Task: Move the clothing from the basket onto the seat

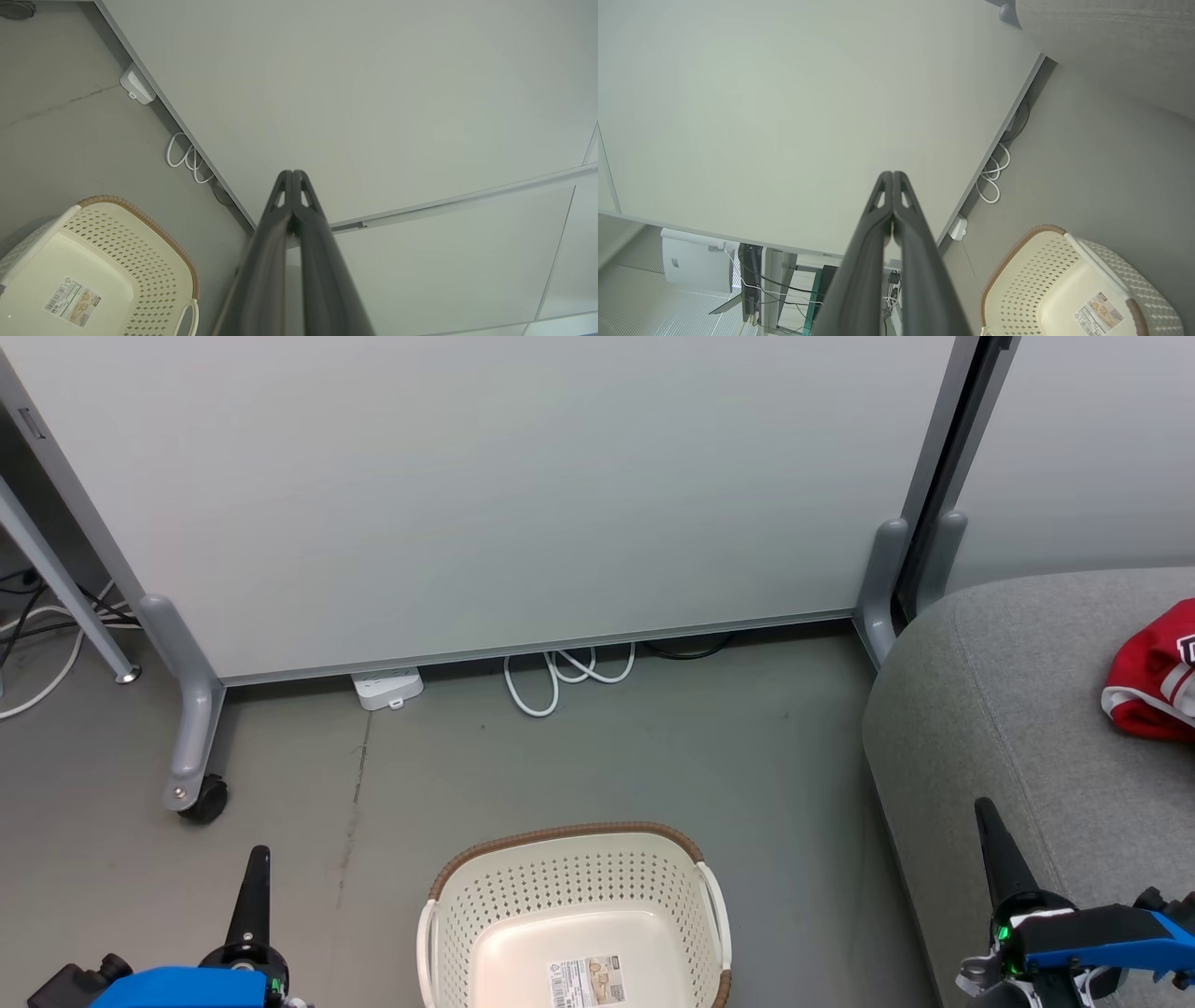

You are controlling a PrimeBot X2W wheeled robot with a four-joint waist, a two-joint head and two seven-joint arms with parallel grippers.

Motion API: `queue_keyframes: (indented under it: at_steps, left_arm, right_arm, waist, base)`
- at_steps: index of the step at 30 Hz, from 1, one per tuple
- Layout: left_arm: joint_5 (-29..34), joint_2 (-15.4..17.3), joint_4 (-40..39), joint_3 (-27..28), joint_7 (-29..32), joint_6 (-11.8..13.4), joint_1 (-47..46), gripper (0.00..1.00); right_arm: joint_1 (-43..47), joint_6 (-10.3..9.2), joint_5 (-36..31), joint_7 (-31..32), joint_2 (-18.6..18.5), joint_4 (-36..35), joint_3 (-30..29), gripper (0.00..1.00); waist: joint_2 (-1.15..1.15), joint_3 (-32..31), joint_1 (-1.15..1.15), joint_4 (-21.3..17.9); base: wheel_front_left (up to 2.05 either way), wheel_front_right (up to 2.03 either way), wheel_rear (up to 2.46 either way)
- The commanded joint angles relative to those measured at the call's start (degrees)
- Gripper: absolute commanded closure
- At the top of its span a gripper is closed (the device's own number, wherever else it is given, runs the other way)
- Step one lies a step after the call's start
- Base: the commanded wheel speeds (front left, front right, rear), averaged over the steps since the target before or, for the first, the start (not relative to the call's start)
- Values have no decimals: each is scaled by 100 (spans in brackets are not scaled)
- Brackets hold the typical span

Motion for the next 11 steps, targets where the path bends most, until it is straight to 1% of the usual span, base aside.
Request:
queue_keyframes:
  at_steps: [1, 11]
  left_arm:
    - [-122, 19, -66, 57, 40, -31, -133, 100]
    - [-540, 14, -131, 123, 155, -34, -152, 100]
  right_arm:
    - [-122, 1, 153, 25, 7, -10, -13, 100]
    - [-180, 0, 636, 55, 14, 32, -29, 100]
  waist:
    - [0, 2, 0, -5]
    - [0, 14, 0, -40]
  base:
    - [0, 0, 0]
    - [0, 0, 0]
